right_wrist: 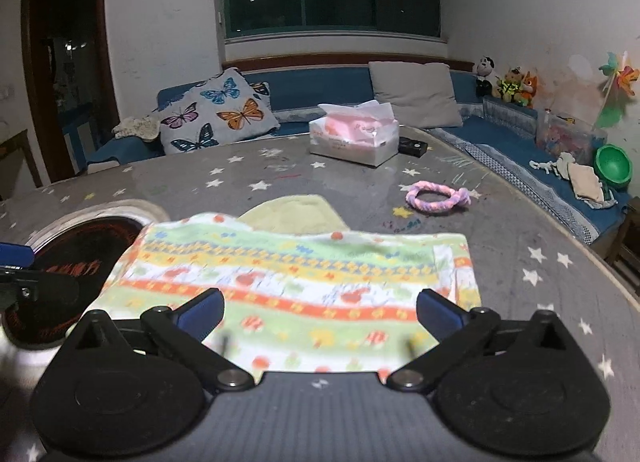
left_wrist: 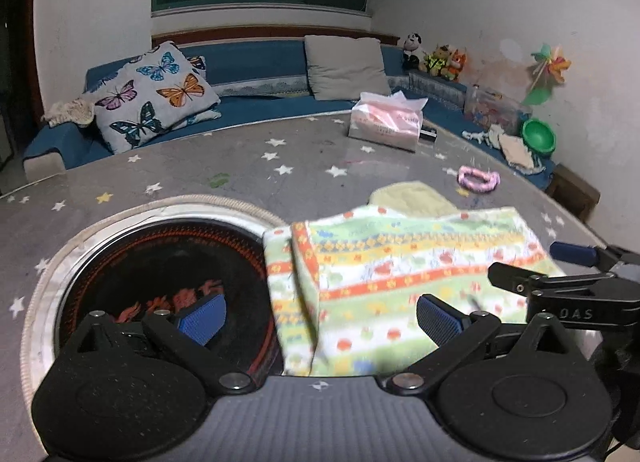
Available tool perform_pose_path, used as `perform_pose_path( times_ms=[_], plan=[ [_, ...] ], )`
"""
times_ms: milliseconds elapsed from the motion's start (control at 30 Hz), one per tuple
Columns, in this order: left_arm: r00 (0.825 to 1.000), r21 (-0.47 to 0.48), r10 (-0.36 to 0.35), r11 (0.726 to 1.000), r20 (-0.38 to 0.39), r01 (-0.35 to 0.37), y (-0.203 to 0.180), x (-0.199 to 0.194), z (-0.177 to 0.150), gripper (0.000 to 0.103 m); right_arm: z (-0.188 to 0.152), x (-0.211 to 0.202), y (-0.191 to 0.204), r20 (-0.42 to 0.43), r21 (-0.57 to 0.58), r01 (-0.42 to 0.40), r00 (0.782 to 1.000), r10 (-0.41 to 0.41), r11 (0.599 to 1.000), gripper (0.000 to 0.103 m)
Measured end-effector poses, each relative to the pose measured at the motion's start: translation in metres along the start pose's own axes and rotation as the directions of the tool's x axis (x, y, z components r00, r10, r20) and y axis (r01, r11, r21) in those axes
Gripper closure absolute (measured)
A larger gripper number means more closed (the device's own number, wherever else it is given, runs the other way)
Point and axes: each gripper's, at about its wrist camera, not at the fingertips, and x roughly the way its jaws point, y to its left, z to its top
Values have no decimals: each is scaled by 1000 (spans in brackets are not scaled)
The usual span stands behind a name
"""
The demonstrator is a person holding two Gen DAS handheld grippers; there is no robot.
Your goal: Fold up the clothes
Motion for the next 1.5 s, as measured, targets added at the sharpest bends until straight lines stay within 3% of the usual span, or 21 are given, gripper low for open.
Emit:
perform_pose_path(
  times_ms=[500,700,1500],
  plan=[
    [997,-76,58,995,-53,-62,11,-34,-50,0,-43,-52,34,7,30,15,1000,-15,999,0],
    [996,-56,78,995,-42,-80,10,-46,-64,0,-62,-64,45,-9,35,19,1000,-19,999,0],
    [995,-25,95,995,-20,-96,0,-60,-89,0,-82,-72,55,-44,17,19,999,-18,1000,0]
  ],
)
